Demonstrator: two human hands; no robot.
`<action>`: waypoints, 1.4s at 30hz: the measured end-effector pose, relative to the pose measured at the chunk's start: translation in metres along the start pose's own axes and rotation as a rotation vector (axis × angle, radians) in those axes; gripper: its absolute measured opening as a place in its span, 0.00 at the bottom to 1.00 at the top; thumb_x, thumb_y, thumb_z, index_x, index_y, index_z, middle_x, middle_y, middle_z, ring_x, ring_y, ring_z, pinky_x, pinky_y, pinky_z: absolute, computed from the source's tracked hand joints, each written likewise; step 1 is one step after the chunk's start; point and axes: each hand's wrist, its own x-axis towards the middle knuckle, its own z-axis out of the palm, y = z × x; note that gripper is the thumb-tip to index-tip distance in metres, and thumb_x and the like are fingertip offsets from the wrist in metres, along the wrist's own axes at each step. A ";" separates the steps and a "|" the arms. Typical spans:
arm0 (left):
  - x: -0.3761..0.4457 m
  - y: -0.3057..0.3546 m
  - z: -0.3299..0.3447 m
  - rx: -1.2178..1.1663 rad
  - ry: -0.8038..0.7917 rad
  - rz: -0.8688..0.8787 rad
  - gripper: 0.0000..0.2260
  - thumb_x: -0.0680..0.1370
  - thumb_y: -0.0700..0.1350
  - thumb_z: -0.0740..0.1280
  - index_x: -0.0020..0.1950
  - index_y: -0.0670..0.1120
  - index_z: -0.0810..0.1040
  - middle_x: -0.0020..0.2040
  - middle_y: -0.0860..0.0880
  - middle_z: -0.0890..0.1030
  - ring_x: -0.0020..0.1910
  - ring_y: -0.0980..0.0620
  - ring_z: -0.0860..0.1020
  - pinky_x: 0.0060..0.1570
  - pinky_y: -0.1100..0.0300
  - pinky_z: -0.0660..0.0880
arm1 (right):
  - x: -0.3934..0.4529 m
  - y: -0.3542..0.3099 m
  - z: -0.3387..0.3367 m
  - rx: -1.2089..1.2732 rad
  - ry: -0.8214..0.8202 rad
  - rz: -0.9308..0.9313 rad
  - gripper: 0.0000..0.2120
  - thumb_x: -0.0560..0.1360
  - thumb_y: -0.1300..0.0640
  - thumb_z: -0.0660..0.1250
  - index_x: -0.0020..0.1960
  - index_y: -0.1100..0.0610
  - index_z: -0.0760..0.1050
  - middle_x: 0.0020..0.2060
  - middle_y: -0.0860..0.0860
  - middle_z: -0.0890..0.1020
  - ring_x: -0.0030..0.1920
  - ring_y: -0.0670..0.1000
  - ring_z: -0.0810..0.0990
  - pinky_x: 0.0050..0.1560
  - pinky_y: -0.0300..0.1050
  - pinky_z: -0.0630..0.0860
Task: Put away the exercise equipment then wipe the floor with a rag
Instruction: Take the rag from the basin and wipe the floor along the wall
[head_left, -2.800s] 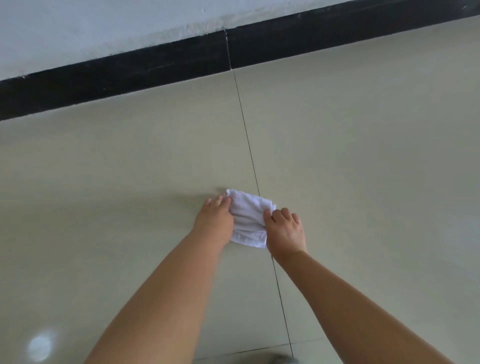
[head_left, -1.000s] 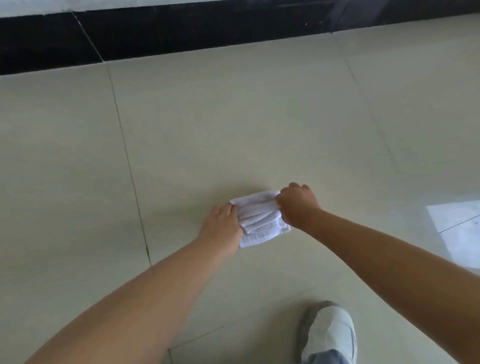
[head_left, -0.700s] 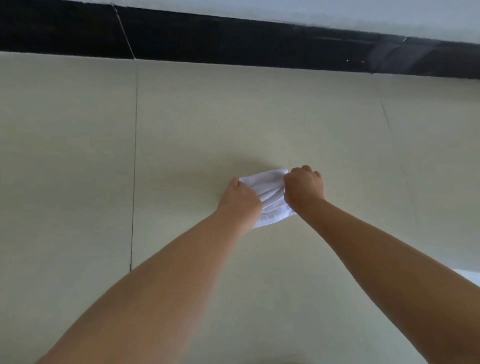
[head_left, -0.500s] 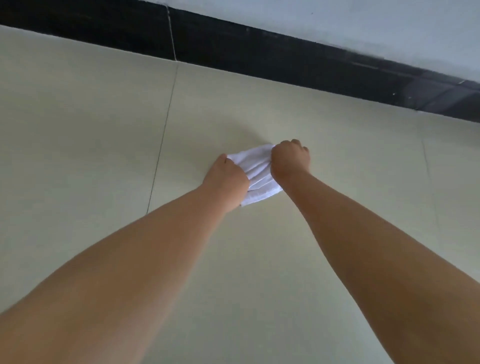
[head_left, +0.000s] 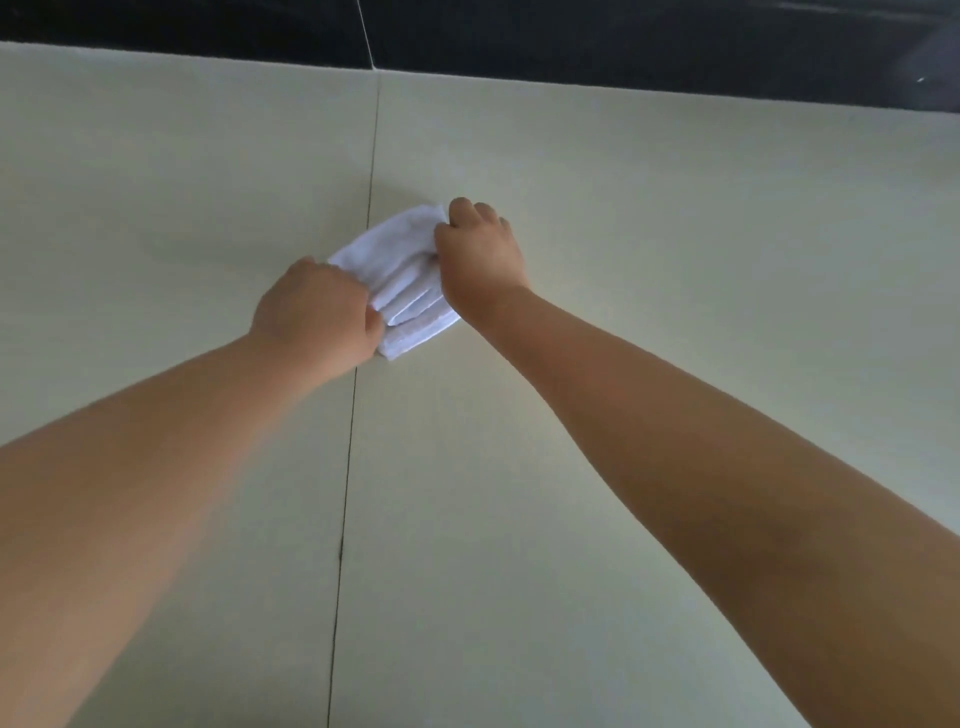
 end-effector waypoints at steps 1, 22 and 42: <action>-0.006 0.000 0.004 -0.030 0.038 0.007 0.19 0.80 0.44 0.52 0.47 0.33 0.78 0.48 0.35 0.81 0.50 0.38 0.76 0.40 0.57 0.61 | -0.012 0.006 0.006 -0.110 0.088 -0.093 0.11 0.72 0.69 0.55 0.45 0.59 0.73 0.53 0.57 0.76 0.53 0.56 0.73 0.54 0.45 0.62; -0.135 0.315 0.084 0.014 0.132 0.898 0.18 0.67 0.41 0.55 0.35 0.43 0.87 0.41 0.40 0.85 0.46 0.40 0.78 0.47 0.55 0.74 | -0.354 0.256 -0.022 -0.415 0.405 0.563 0.13 0.56 0.67 0.66 0.38 0.59 0.84 0.30 0.54 0.81 0.34 0.59 0.78 0.39 0.46 0.56; -0.014 0.089 0.028 0.150 0.244 0.289 0.06 0.70 0.35 0.65 0.38 0.33 0.80 0.35 0.36 0.79 0.32 0.38 0.79 0.28 0.53 0.77 | -0.082 0.094 -0.006 -0.191 0.357 0.111 0.04 0.55 0.61 0.69 0.30 0.54 0.79 0.31 0.47 0.79 0.35 0.51 0.77 0.40 0.42 0.59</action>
